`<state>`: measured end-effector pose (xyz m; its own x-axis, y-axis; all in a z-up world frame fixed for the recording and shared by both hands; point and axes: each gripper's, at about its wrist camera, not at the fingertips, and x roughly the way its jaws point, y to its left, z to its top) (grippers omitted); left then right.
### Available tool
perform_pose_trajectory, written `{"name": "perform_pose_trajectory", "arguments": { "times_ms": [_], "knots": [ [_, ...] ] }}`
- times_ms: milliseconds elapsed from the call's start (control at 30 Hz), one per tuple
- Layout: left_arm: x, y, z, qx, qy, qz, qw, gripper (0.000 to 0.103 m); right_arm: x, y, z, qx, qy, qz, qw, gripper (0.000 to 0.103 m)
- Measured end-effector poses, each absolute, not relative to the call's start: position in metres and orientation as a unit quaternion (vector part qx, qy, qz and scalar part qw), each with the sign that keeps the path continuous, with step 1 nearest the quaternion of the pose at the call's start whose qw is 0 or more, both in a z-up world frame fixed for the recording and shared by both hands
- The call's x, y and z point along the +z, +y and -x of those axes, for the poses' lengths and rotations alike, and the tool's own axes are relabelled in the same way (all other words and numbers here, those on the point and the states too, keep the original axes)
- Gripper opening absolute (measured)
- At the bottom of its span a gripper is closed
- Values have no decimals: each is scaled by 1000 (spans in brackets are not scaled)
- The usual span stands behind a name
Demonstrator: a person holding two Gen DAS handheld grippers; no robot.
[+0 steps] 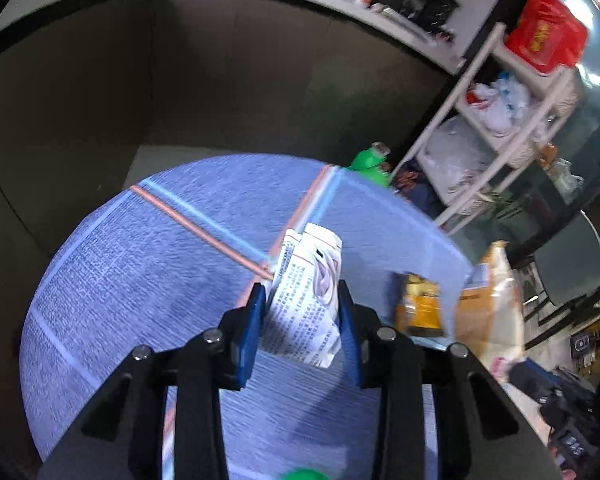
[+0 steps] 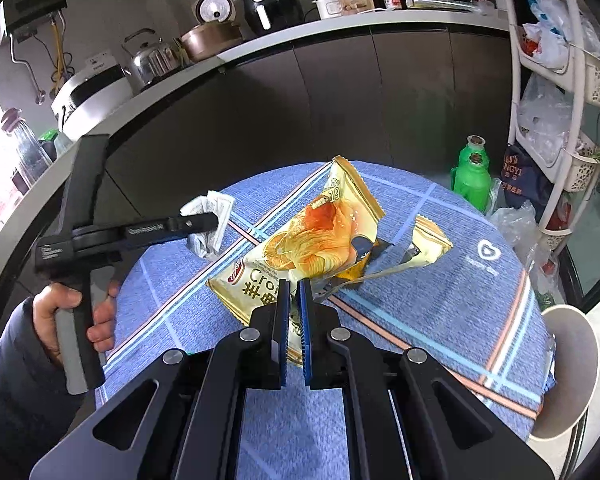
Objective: Collect trash
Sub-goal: 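Carry the white paper and croissant wrapper over the bin and release both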
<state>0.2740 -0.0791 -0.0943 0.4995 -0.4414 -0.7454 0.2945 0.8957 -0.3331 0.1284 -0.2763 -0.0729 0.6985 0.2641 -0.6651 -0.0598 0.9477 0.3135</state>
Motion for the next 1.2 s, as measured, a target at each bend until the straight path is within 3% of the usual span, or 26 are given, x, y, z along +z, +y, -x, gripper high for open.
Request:
{"name": "perform_pose_trajectory", "arguments": {
  "times_ms": [467,1200],
  "knots": [
    [-26,-167,-177,-325,400,24,857,36,-61,-342,-39,22,350,-168,921,5],
    [-60,-378,-128,-458,435,-84,771,36,-154,-501,38,-121,372,-280,877,5]
  ]
}}
